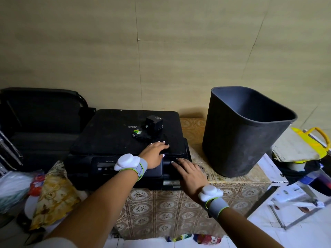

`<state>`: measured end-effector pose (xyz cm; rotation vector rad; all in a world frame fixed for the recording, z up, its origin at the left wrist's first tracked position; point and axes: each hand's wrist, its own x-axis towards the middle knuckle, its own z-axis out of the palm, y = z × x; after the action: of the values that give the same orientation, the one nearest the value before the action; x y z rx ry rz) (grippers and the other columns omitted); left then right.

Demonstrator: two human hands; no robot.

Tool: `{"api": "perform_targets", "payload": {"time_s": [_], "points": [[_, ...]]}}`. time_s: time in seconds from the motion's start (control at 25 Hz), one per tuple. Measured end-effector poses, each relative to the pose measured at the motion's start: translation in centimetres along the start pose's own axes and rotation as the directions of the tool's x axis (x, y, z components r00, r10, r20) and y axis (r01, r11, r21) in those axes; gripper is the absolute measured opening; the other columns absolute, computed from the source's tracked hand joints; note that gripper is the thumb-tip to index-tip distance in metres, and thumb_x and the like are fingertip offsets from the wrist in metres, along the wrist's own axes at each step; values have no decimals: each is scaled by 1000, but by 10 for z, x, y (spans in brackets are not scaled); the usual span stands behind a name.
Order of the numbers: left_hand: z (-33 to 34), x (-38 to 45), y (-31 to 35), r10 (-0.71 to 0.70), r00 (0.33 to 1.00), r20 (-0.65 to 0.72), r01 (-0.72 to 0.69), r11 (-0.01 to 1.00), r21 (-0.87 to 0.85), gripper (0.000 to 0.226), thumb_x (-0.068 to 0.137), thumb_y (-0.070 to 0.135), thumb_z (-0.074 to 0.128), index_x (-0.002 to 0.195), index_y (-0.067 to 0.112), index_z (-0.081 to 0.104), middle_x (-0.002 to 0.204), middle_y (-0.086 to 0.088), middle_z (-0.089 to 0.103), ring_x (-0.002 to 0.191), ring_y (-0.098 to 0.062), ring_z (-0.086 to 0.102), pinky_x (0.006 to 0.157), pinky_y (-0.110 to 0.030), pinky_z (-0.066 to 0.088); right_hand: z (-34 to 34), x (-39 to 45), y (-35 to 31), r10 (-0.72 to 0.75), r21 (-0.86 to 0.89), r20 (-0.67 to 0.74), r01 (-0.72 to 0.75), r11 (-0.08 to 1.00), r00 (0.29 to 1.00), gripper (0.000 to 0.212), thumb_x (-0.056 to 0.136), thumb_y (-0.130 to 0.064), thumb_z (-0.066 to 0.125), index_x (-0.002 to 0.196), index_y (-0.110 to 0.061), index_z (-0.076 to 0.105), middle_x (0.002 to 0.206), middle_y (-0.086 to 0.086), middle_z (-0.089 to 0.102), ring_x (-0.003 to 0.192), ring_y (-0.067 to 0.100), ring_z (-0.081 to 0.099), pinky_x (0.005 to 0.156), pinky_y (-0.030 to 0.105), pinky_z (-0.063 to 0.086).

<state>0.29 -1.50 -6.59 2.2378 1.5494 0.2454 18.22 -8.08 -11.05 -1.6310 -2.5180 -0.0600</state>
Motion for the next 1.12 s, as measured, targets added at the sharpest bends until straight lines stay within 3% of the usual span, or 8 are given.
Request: {"api": "perform_targets", "payload": {"time_s": [0.04, 0.12, 0.2, 0.28, 0.4, 0.52, 0.68, 1.12], "points": [[0, 0, 0, -4, 1000, 3, 4, 1000, -3, 49, 100, 14, 42, 148, 20, 34, 160, 2, 22, 150, -18, 15, 121, -29, 12, -1, 0, 0, 36, 34, -27, -35, 999, 999, 84, 58, -20, 75, 135, -19, 43, 134, 3, 57, 126, 22, 50, 104, 28, 39], [0, 1, -1, -9, 1000, 14, 9, 1000, -5, 49, 100, 14, 43, 148, 21, 35, 160, 3, 23, 150, -18, 15, 121, -29, 14, 1, 0, 2, 72, 132, -3, -71, 989, 997, 77, 81, -8, 55, 149, -17, 20, 157, 3, 24, 146, 21, 20, 117, 32, 21], [-1, 1, -1, -10, 1000, 24, 10, 1000, 0, 49, 99, 15, 43, 148, 22, 35, 160, 3, 23, 150, -18, 15, 121, -29, 15, 4, -2, 3, 108, 228, 32, -112, 967, 994, 73, 87, -1, 43, 151, -20, 11, 161, 1, 8, 149, 20, 6, 118, 32, 15], [-1, 1, -1, -10, 1000, 20, 10, 1000, 5, 49, 100, 15, 43, 147, 22, 35, 160, 3, 22, 150, -17, 15, 121, -29, 15, 7, -1, 1, 227, 328, -28, -206, 922, 973, 67, 89, -1, 44, 149, -17, 19, 158, 7, 13, 146, 26, 17, 116, 33, 22], [-1, 0, 1, -8, 1000, 17, 7, 1000, 9, 49, 100, 14, 43, 147, 21, 35, 160, 3, 22, 150, -17, 15, 121, -28, 15, 4, 2, -3, 453, 475, 95, -440, 762, 887, 57, 91, -16, 54, 142, -10, 28, 150, 12, 25, 133, 33, 39, 107, 36, 34], [-1, -1, 2, -7, 1000, 13, 7, 1000, 23, 49, 100, 14, 42, 148, 21, 35, 160, 3, 22, 150, -17, 15, 121, -29, 14, 2, 4, -1, 436, 427, 208, -482, 765, 876, 48, 93, -18, 52, 138, -9, 35, 147, 12, 31, 124, 36, 50, 103, 39, 40], [-3, -2, 5, -5, 1000, 11, 5, 999, 32, 49, 99, 12, 43, 148, 19, 35, 160, 1, 23, 150, -17, 17, 120, -27, 14, 3, 2, 1, 404, 368, 248, -471, 802, 881, 55, 96, -21, 47, 146, -11, 27, 155, 9, 22, 132, 35, 41, 107, 36, 36], [-7, -4, 10, -13, 1000, 21, 11, 994, 109, 50, 99, 15, 43, 148, 21, 34, 160, 2, 23, 149, -16, 22, 121, -29, 15, 5, -10, 1, 350, 276, 264, -418, 866, 899, 56, 99, -24, 39, 150, -12, 18, 157, 8, 18, 135, 32, 35, 107, 35, 35]]}}
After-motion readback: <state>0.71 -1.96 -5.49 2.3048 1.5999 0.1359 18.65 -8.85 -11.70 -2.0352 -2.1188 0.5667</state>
